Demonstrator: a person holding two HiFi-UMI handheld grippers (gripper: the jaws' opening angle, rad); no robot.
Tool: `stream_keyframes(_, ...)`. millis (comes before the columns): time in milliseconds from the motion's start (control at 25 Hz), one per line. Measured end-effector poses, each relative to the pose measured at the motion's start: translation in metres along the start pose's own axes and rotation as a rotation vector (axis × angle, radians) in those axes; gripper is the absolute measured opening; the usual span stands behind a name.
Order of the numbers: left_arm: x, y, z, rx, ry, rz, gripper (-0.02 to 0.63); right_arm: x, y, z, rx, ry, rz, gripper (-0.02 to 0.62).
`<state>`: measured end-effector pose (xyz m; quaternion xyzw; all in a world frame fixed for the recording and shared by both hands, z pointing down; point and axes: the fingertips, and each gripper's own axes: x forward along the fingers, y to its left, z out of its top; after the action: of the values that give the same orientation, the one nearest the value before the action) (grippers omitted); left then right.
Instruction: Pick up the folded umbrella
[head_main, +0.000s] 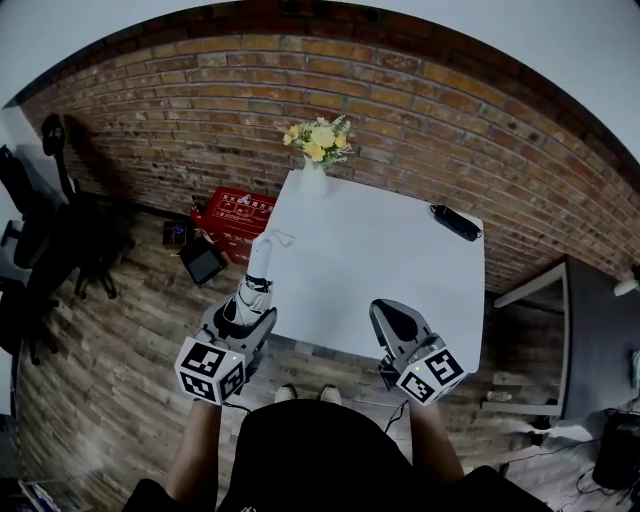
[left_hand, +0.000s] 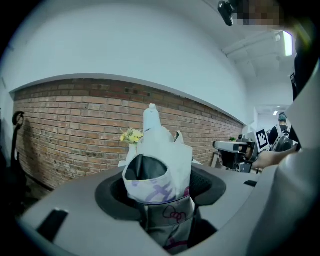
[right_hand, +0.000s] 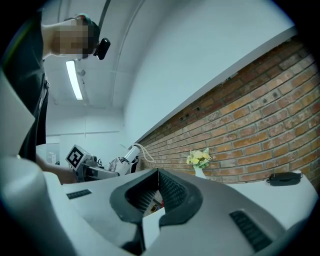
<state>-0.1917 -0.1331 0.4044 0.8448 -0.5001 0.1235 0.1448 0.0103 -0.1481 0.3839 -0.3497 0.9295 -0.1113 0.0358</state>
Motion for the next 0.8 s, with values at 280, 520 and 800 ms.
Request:
stream_keyframes(280, -0.020, 0.023, 0.011, 0.003, -0.057, 0.009, 0.273, 0.000, 0.004, 0.020, -0.037, -0.031, -0.060, 0.021)
stream_keyframes(520, -0.025, 0.034, 0.016, -0.014, -0.097, -0.019, 0.274, -0.004, 0.003, 0.021, -0.041, -0.028, -0.122, 0.021)
stream_keyframes(800, -0.030, 0.040, 0.013, -0.011, -0.110, -0.057, 0.273, -0.006, 0.012, 0.016, -0.045, -0.013, -0.159, 0.021)
